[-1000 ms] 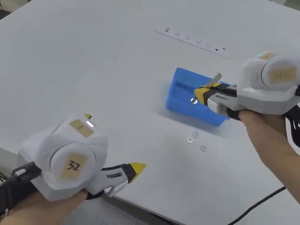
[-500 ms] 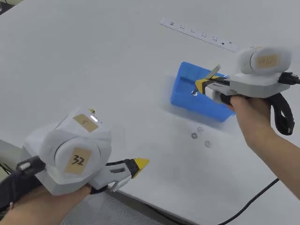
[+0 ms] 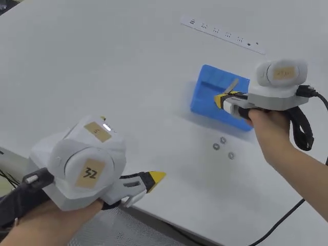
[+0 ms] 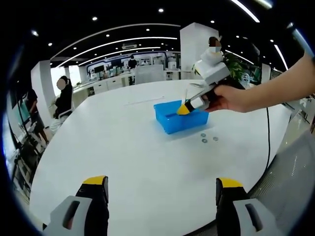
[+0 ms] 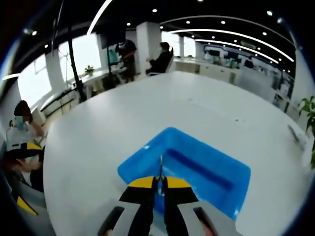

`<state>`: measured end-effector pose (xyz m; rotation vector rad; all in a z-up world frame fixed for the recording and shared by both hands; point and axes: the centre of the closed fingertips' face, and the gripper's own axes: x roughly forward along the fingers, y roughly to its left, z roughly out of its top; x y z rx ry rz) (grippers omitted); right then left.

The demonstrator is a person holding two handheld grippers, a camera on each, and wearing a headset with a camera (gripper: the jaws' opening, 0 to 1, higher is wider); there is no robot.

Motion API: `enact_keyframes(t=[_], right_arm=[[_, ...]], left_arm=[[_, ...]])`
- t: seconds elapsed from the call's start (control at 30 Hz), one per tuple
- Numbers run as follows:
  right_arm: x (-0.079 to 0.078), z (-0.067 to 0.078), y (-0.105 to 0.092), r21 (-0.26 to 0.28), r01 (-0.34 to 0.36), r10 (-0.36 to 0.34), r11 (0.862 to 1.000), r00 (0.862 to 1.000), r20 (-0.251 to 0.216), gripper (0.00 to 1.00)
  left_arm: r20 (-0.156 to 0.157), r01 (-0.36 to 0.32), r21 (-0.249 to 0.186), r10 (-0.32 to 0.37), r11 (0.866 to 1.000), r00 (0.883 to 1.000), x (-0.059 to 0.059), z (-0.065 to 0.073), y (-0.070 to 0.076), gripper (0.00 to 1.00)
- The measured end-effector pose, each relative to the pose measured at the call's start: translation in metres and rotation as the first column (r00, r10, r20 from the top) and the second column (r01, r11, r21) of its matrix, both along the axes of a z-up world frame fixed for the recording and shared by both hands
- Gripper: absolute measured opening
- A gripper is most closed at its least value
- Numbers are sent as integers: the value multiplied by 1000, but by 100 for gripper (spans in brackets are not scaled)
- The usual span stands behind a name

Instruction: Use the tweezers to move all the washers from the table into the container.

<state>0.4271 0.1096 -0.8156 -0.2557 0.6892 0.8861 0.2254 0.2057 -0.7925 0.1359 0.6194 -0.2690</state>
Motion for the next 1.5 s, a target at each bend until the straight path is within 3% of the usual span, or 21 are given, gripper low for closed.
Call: enact_keyframes(t=[0.53,0.77,1.13,1.3,1.5], right_arm=[[-3,-1,5,30,7,-7,1000,1000,6,3],[-5,-1,0,14,5,-5,1000,1000,10,4],[-13,32,-8,79,29,-33,996,998,59,4],[-30,56,-13,128,37,-46,991,996,75,3],[-46,71,-19,163,42,-56,986,995,87,3]], left_arm=[[-18,13,5,-12,1000,1000,-1,-4,-1,91],[-17,14,8,-14,1000,1000,-1,-3,-1,91],[-17,20,13,-20,1000,1000,-1,-3,-2,91],[-16,19,11,-18,1000,1000,-1,-3,-2,91],[-20,26,12,-26,1000,999,-2,-4,-3,91]])
